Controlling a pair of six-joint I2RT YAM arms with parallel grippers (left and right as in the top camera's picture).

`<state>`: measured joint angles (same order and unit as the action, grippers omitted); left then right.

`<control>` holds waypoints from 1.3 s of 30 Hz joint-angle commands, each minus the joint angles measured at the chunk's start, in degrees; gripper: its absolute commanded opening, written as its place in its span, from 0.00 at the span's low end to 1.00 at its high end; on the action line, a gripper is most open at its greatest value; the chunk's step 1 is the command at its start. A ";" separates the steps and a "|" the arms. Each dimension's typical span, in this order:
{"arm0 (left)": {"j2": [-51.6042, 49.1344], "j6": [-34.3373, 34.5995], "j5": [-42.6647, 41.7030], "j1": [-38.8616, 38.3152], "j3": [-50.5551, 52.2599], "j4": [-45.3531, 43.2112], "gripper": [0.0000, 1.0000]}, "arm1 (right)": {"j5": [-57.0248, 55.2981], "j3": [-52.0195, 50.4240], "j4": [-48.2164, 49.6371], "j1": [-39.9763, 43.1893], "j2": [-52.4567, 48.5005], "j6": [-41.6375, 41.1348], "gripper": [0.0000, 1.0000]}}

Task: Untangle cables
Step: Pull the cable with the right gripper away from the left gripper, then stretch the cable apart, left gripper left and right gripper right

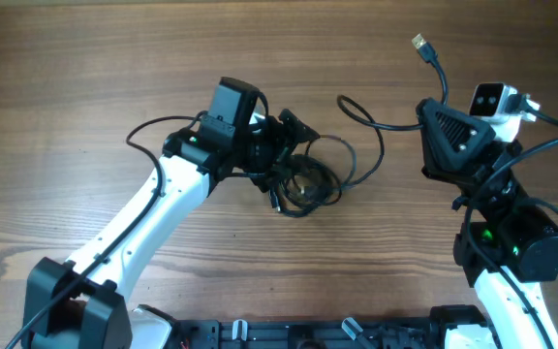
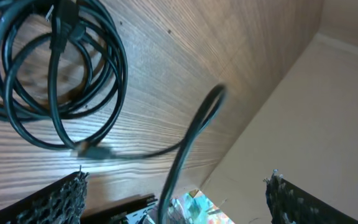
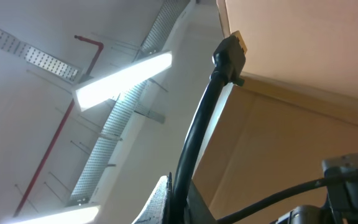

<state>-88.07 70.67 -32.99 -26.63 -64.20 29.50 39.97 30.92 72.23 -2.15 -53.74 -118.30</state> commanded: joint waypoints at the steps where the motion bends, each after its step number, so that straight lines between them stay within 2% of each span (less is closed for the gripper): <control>1: -0.59 4.26 -1.03 -1.86 -0.68 -1.62 0.91 | -1.81 0.90 0.37 0.09 -0.33 -0.35 0.04; 4: -1.68 7.06 0.31 -4.20 -0.68 -3.26 0.86 | -1.90 0.90 0.37 0.09 -0.48 -0.33 0.04; 6: -3.58 7.82 -0.04 -5.05 -0.70 -8.11 0.76 | -1.75 0.90 0.37 0.09 -0.48 -0.37 0.04; 8: -4.59 7.82 0.07 -4.96 -0.70 -9.25 0.53 | -0.85 0.90 0.37 0.09 -0.48 -0.35 0.04; 11: -5.16 7.80 1.62 -4.96 -0.70 -10.08 0.31 | -0.22 0.90 0.35 0.09 -0.48 -0.31 0.04; 12: -5.16 7.76 2.97 -4.72 -0.68 -10.03 0.15 | 0.94 0.90 0.24 0.09 -0.50 -0.13 0.04; 13: -5.16 7.76 3.08 -3.67 -0.70 -10.05 0.04 | 2.86 0.90 -0.59 0.09 -0.72 -0.11 0.04; 16: -5.16 5.14 3.04 -0.35 -0.70 -10.03 0.04 | 5.73 0.90 -4.61 0.09 -1.36 3.32 0.04; 18: -5.16 -0.48 3.10 2.32 -0.70 -9.99 0.04 | 7.08 0.90 -10.84 0.09 -1.46 11.17 0.04; 20: -5.16 -6.05 3.34 5.73 -0.70 -9.99 0.04 | 7.37 0.90 -27.76 0.11 -1.46 25.55 0.04; 24: -5.16 -15.54 6.16 9.62 -0.70 -10.01 0.04 | -1.07 0.90 -53.33 0.11 -1.57 48.35 0.05; 25: -5.16 -18.10 9.42 10.12 -0.70 -9.77 0.04 | -4.68 0.90 -57.75 0.11 -1.57 53.24 0.05; 27: -5.16 -18.16 17.70 10.43 -0.70 -7.65 0.04 | -10.40 0.90 -61.99 0.15 -1.57 58.16 0.05; 29: -5.16 -17.97 33.77 10.75 -0.70 -3.02 0.04 | -22.03 0.90 -68.24 0.15 -1.57 61.46 0.05; 31: -5.16 -17.99 42.82 10.73 -0.70 -0.15 0.04 | -30.12 0.90 -70.93 0.15 -1.57 64.85 0.05; 36: -5.16 -17.99 55.32 10.80 -0.70 1.03 0.04 | -47.93 0.90 -78.20 0.15 -2.91 72.39 0.05; 39: -5.16 -18.01 62.99 10.80 -0.68 1.09 0.04 | -55.15 0.90 -80.96 0.15 -7.76 76.98 0.04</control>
<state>-92.82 53.63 19.64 -16.32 -64.36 30.48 -5.48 31.55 -8.47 -2.15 -58.54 -46.48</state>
